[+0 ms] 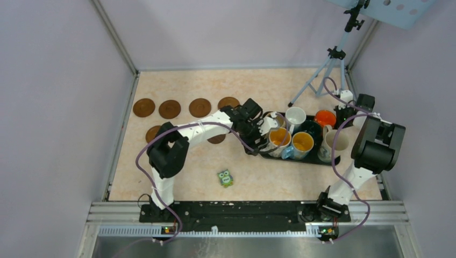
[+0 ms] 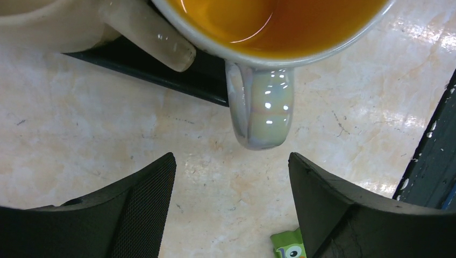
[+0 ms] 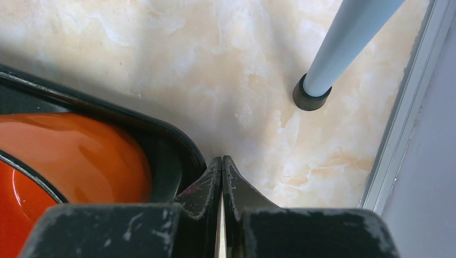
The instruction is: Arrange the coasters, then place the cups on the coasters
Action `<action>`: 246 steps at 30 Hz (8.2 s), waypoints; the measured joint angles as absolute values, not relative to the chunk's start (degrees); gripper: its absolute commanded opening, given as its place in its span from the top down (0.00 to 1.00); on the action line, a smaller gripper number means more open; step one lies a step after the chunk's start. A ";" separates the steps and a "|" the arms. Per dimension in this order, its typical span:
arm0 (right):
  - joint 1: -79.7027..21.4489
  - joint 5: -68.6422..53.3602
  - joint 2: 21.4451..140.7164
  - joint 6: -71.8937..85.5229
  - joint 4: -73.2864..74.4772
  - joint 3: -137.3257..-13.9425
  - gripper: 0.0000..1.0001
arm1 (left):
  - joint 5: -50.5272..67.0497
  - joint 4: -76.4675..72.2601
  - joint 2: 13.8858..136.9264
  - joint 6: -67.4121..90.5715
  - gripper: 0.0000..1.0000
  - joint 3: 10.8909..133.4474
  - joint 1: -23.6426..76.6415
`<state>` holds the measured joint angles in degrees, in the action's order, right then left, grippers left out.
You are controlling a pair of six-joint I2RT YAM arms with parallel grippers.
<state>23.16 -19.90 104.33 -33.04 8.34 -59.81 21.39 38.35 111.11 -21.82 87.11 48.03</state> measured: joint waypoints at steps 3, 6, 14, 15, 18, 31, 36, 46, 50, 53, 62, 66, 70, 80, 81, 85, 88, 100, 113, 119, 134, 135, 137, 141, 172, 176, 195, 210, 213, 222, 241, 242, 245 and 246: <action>22.63 -19.33 104.31 -33.26 8.16 -59.81 1.00 | 21.39 38.41 111.02 -21.45 0.18 86.46 47.44; 21.58 -19.38 104.33 -33.28 7.99 -59.81 1.00 | 21.98 38.02 110.13 -20.60 0.20 85.67 46.28; 20.29 -20.29 104.44 -32.36 8.40 -60.07 1.00 | 25.47 29.06 104.66 -12.51 0.28 81.08 34.52; 20.29 -20.32 104.55 -32.36 8.71 -60.25 1.00 | 25.96 28.60 105.23 -11.60 0.28 81.54 33.01; 20.29 -20.32 104.66 -32.34 9.28 -60.55 1.00 | 27.70 28.14 108.29 -9.06 0.30 84.12 31.53; 20.27 -19.77 103.44 -32.38 10.37 -59.55 1.00 | 32.16 26.52 112.97 -4.58 0.30 84.42 33.17; 19.81 -21.30 102.45 -31.79 13.89 -59.22 1.00 | 31.86 26.68 111.70 -4.60 0.30 83.24 30.55; 19.16 -24.40 100.79 -31.09 17.23 -57.74 1.00 | 32.69 27.22 109.60 -5.50 0.34 78.54 29.95; 19.00 -24.80 100.22 -30.89 18.39 -57.43 1.00 | 33.78 27.90 107.79 -6.17 0.31 77.95 29.67; 19.05 -24.80 100.14 -29.91 19.84 -57.82 1.00 | 33.67 28.67 105.91 -7.22 0.32 77.91 29.78; 27.16 -30.94 100.36 -28.93 34.48 -63.31 0.98 | 34.68 28.03 105.89 -6.72 0.48 74.32 31.40; 29.21 -31.40 100.38 -30.87 38.83 -63.83 0.98 | 38.39 23.66 106.67 -2.63 0.49 71.57 31.51; 29.12 -31.40 100.57 -32.97 41.56 -63.75 0.99 | 41.28 19.16 106.87 2.28 0.51 69.60 31.55; 29.36 -31.07 101.12 -37.41 43.09 -60.18 1.00 | 43.29 11.29 112.88 10.68 0.52 67.16 34.06; 29.39 -31.16 101.10 -37.65 43.07 -60.10 1.00 | 44.36 10.81 113.49 11.35 0.52 67.05 34.17; 29.50 -31.57 101.10 -38.57 43.05 -59.99 1.00 | 45.95 8.19 114.28 13.72 0.50 67.05 34.37; 29.50 -31.79 101.14 -39.29 43.11 -59.99 1.00 | 47.07 5.74 114.87 15.20 0.51 66.89 34.39; 27.73 -32.25 101.32 -41.01 42.63 -59.66 1.00 | 47.75 3.99 116.51 19.75 0.84 67.20 32.73; 24.05 -34.81 101.47 -40.71 42.57 -59.24 1.00 | 44.42 10.26 116.51 18.11 0.91 70.83 28.16; 22.44 -36.12 101.93 -39.11 42.85 -59.24 1.00 | 42.22 12.14 116.51 16.32 0.86 72.58 26.74; 27.16 -38.39 102.32 -37.50 49.54 -61.82 0.85 | 35.38 16.56 112.05 9.34 0.36 73.21 26.33; 27.49 -38.26 102.13 -37.52 49.82 -62.50 0.81 | 34.92 17.87 110.96 8.69 0.33 73.69 25.89; 27.88 -37.93 100.90 -37.28 50.39 -63.61 0.72 | 34.48 19.75 109.14 7.16 0.25 74.85 24.93; 27.88 -37.60 97.01 -36.80 52.14 -67.51 0.50 | 33.56 24.27 104.27 2.13 0.13 77.36 22.48; 19.29 -42.11 77.56 -15.07 34.17 -63.40 0.09 | 17.45 41.19 100.68 -23.73 0.38 76.99 44.25; 19.29 -42.76 76.71 -13.76 32.71 -63.42 0.10 | 15.73 40.03 102.00 -22.63 0.47 76.99 45.65; 19.29 -44.29 76.12 -11.33 30.81 -62.96 0.09 | 15.55 32.97 102.17 -17.85 0.70 73.80 46.46; 19.29 -44.38 76.14 -11.35 30.79 -62.28 0.09 | 13.45 32.99 97.47 -17.41 1.00 70.06 46.17; 19.29 -44.49 76.14 -11.35 30.79 -62.28 0.09 | 13.85 33.47 95.55 -17.10 1.00 69.56 45.25; 19.29 -44.51 76.14 -11.35 30.79 -62.28 0.09 | 20.40 35.27 89.27 -16.16 1.00 68.75 40.86; 19.29 -44.73 76.29 -11.35 30.79 -62.28 0.09 | 27.46 31.20 80.73 -14.70 1.00 69.04 23.73; 19.29 -44.77 76.29 -11.35 30.79 -62.28 0.09 | 27.18 30.89 80.75 -14.79 1.00 69.04 23.29; 19.29 -45.15 76.38 -11.35 30.79 -62.28 0.09 | 26.26 29.61 81.36 -15.79 1.00 69.52 22.17; 19.29 -45.17 76.47 -11.35 30.81 -62.28 0.09 | 25.82 29.04 82.04 -16.47 1.00 70.00 22.00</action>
<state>19.29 -45.17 76.47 -11.35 30.81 -62.28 25.82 29.04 82.04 -16.47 70.00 22.00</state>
